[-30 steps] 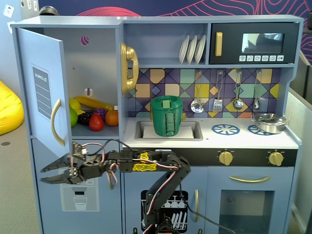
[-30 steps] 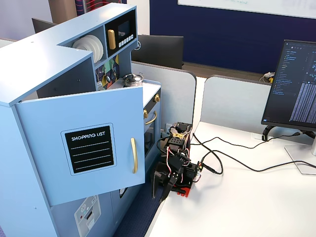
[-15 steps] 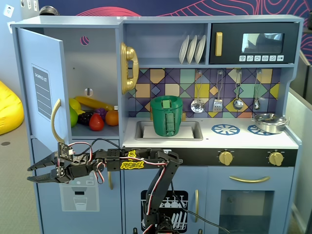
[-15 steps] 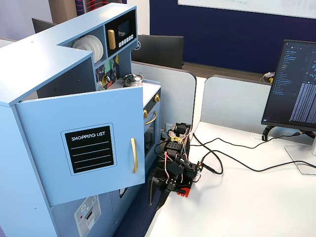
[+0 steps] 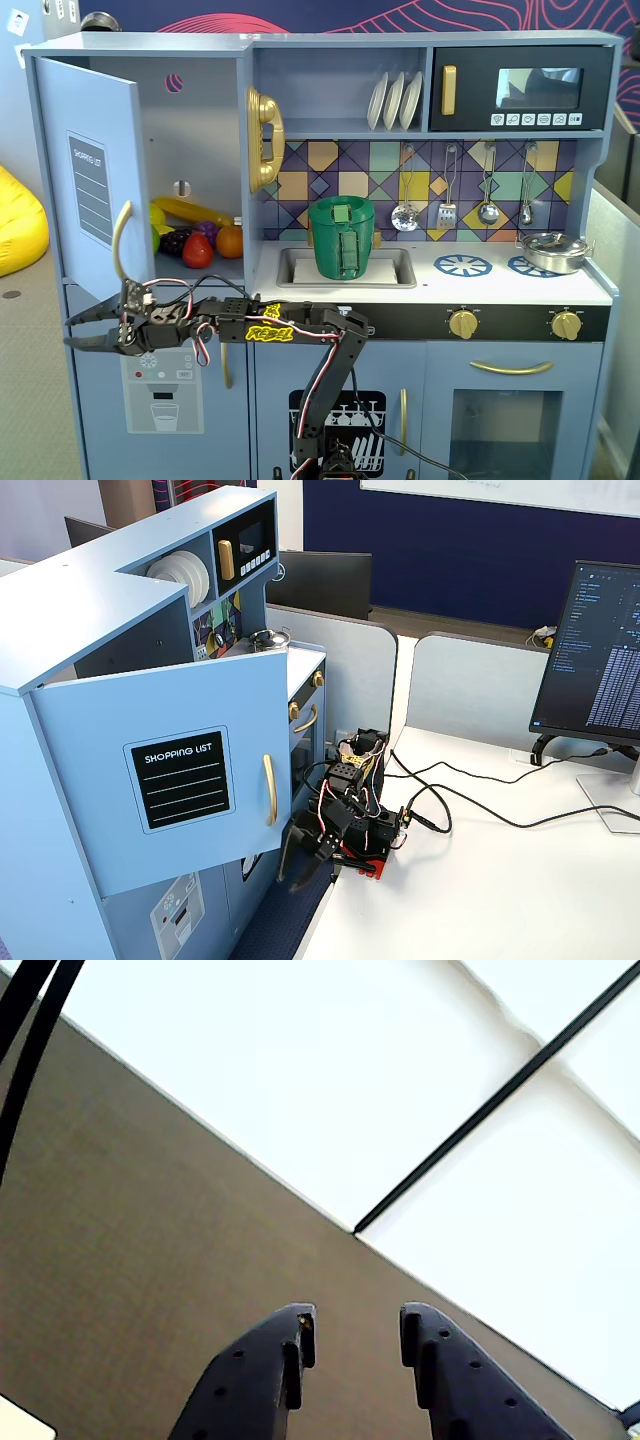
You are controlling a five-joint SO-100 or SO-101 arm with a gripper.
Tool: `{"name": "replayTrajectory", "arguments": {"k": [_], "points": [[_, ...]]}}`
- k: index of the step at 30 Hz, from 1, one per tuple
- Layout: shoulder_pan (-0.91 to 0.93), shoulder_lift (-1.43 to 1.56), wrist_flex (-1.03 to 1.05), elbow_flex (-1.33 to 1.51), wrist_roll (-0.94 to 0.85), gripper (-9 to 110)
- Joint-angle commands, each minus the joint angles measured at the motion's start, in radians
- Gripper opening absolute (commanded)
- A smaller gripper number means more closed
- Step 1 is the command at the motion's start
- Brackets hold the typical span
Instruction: Close the left cabinet door
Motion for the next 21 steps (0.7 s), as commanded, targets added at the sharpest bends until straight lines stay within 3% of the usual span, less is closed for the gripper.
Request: {"name": "replayTrajectory", "arguments": {"k": [1,21], "points": [[0.094,0.086,-0.031,-0.014,-0.003,0],[0.572,0.138,-0.152,0.072,0.034,0]]}}
